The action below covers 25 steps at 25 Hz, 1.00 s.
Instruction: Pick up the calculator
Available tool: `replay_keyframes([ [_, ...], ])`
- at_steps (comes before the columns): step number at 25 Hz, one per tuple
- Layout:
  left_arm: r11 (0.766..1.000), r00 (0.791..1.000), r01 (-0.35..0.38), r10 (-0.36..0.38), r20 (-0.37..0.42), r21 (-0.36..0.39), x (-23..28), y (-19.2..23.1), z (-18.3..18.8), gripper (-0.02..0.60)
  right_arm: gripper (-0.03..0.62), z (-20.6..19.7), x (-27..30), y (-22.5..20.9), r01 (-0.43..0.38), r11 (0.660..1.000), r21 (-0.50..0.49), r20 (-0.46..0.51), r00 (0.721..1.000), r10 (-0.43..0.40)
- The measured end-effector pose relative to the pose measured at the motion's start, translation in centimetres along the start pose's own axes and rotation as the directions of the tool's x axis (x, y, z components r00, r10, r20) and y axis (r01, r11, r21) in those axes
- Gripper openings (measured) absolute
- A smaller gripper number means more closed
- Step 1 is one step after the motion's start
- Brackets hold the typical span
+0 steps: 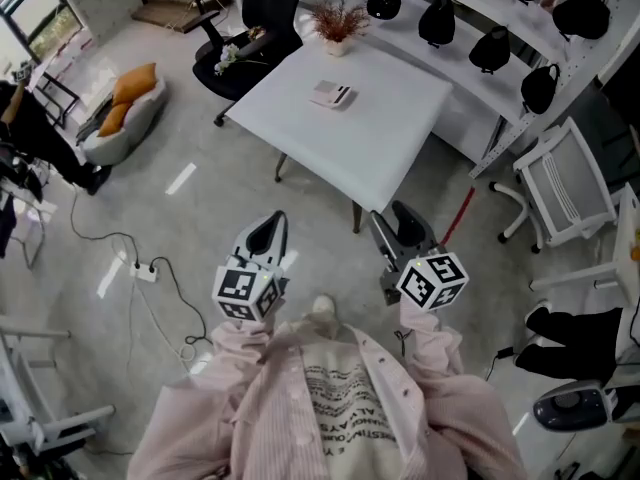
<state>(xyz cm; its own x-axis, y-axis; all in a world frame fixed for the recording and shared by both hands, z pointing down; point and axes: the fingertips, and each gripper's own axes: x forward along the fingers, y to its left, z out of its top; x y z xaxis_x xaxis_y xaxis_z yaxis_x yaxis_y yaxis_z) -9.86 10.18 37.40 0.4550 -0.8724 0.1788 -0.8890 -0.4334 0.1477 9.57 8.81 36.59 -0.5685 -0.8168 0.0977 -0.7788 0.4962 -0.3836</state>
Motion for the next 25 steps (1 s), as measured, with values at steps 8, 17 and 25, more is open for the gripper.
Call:
replay_keyframes([
  [8, 1.0, 1.0, 0.015, -0.015, -0.002, -0.011, 4.3, 3.4, 0.6, 0.002, 0.206, 0.5, 4.7, -2.4, 0.037, 0.999, 0.019, 0.003, 0.999, -0.037],
  [17, 0.999, 1.0, 0.019, -0.019, -0.014, -0.03, 7.2, 5.9, 0.4, 0.002, 0.206, 1.1, 8.1, -4.4, 0.078, 0.997, 0.025, 0.007, 0.997, -0.078],
  [25, 0.998, 0.999, 0.028, -0.03, -0.04, -0.054, 11.0, 7.7, -0.4, 0.002, 0.206, 1.1, 12.0, -7.3, 0.104, 0.993, 0.055, -0.006, 0.995, -0.104],
])
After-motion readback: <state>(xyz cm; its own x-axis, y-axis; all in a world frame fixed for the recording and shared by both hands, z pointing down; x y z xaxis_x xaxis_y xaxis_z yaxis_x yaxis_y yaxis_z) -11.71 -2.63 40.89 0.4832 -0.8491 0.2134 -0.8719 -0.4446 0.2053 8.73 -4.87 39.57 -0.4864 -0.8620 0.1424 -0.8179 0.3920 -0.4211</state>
